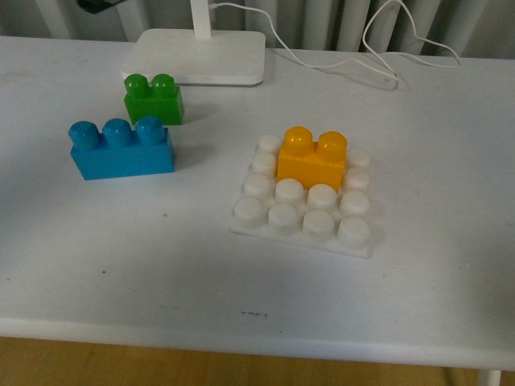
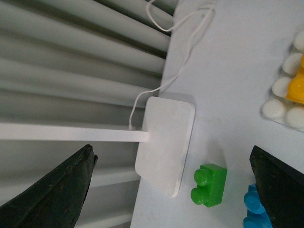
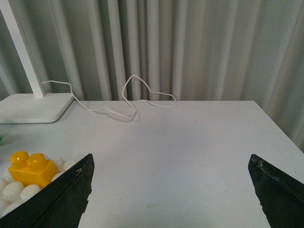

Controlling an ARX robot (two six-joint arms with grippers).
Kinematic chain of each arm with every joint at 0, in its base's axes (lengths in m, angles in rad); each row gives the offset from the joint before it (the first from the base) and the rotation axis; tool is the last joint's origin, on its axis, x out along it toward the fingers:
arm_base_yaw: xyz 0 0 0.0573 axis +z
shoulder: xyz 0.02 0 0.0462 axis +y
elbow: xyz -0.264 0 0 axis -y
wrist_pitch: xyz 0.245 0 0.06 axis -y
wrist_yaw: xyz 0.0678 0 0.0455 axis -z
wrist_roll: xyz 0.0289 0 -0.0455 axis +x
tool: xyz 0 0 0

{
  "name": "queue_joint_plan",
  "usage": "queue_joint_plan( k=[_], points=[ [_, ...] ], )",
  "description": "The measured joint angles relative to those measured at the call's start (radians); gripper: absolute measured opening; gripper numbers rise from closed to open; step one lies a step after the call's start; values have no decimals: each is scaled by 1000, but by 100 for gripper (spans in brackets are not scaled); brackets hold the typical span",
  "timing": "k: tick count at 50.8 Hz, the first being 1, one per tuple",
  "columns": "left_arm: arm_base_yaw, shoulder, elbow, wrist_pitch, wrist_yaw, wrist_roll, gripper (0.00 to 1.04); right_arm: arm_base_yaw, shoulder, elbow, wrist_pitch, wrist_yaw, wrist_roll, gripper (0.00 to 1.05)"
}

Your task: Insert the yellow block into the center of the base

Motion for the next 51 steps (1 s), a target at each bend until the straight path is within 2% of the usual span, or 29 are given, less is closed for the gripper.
queue_joint_plan(
  k=[13, 21, 26, 33, 37, 42, 51],
  points=[
    [77, -263, -288, 235, -92, -205, 98, 0, 0, 0, 0, 0, 0, 95],
    [131, -414, -481, 379, -235, -445, 98, 0, 0, 0, 0, 0, 0, 95],
    [181, -468, -581, 420, -273, -687, 98, 0, 0, 0, 0, 0, 0, 95],
    [188, -477, -591, 424, -276, -808, 98, 0, 0, 0, 0, -1, 0, 95],
    [199, -491, -631, 513, -283, -949, 86, 0, 0, 0, 0, 0, 0, 95],
    [229, -539, -690, 537, -257, -1079, 69, 0, 0, 0, 0, 0, 0, 95],
    [282, -620, -778, 537, -213, -1155, 41, 0, 0, 0, 0, -1, 0, 95]
  ],
)
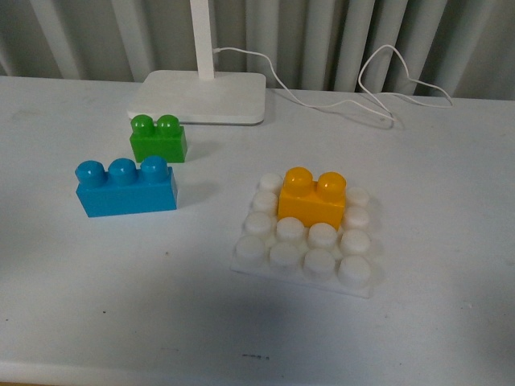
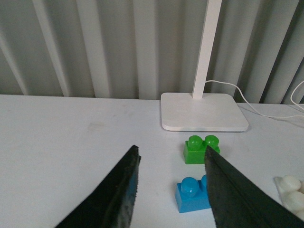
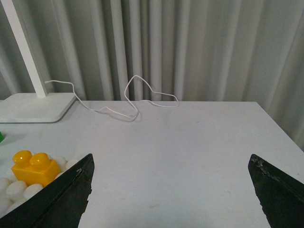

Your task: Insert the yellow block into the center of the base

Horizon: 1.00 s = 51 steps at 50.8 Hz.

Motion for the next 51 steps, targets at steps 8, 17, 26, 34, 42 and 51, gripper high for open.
queue_joint_plan(
  k=[8, 17, 26, 34, 42, 51],
  points=[
    [42, -95, -67, -22, 50, -13, 7, 0, 0, 0, 0, 1, 0, 95],
    [151, -208, -124, -81, 147, -25, 4, 0, 0, 0, 0, 2, 0, 95],
    [153, -285, -150, -129, 154, -25, 4, 0, 0, 0, 0, 1, 0, 95],
    [154, -356, -169, -182, 154, -25, 4, 0, 0, 0, 0, 1, 0, 95],
    [154, -405, -195, -191, 154, -26, 4, 0, 0, 0, 0, 1, 0, 95],
    [154, -496, -195, -278, 154, -26, 4, 0, 0, 0, 0, 1, 0, 95]
  ],
)
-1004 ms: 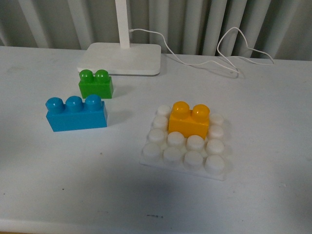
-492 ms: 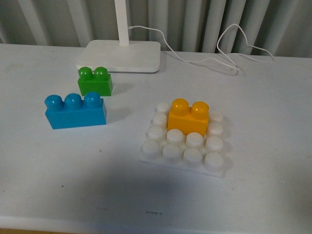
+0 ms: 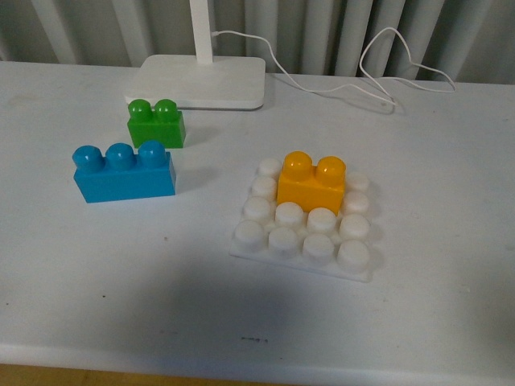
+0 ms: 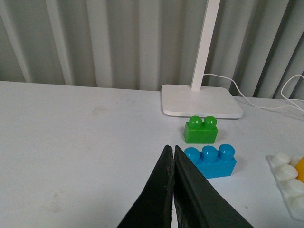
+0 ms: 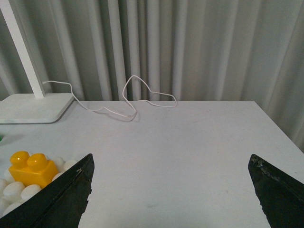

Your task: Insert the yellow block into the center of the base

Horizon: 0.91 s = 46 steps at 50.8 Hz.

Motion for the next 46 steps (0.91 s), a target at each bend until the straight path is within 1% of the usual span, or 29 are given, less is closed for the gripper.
queue_joint_plan(
  k=[16, 18, 20, 22, 33, 36, 38, 42, 43, 46],
  points=[
    [0, -93, 0, -93, 0, 0, 4, 0, 0, 0, 0, 0, 0, 95],
    [0, -145, 0, -141, -1, 0, 4, 0, 0, 0, 0, 0, 0, 95],
    [0, -199, 0, -233, 0, 0, 4, 0, 0, 0, 0, 0, 0, 95],
    [0, -238, 0, -256, 0, 0, 4, 0, 0, 0, 0, 0, 0, 95],
    [0, -257, 0, -264, 0, 0, 4, 0, 0, 0, 0, 0, 0, 95],
    [0, -258, 0, -264, 0, -3, 16, 0, 0, 0, 0, 0, 0, 95],
    [0, -258, 0, -264, 0, -3, 27, 0, 0, 0, 0, 0, 0, 95],
    [0, -258, 0, -264, 0, -3, 41, 0, 0, 0, 0, 0, 0, 95],
    [0, -258, 0, -264, 0, -3, 43, 0, 0, 0, 0, 0, 0, 95],
    [0, -258, 0, -264, 0, -3, 56, 0, 0, 0, 0, 0, 0, 95]
  ],
)
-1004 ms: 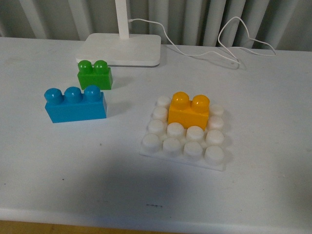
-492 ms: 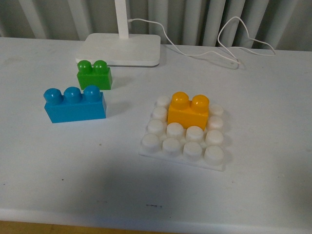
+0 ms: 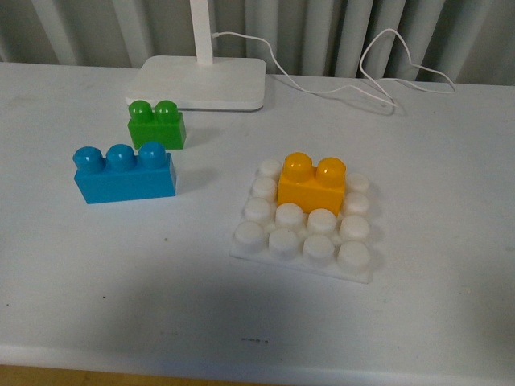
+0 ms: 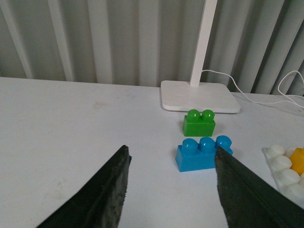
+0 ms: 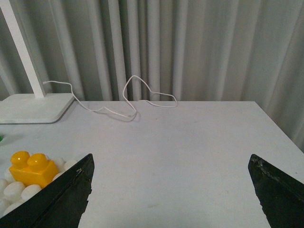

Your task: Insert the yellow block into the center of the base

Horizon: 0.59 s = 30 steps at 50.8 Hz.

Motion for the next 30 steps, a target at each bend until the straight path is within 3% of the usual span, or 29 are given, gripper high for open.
queue_joint_plan(
  k=[5, 12, 30],
  points=[
    [0, 0, 0, 0, 0, 0, 81, 0, 0, 0, 0, 0, 0, 95],
    [0, 0, 0, 0, 0, 1, 100, 0, 0, 0, 0, 0, 0, 95],
    [0, 0, 0, 0, 0, 0, 98, 0, 0, 0, 0, 0, 0, 95]
  ],
)
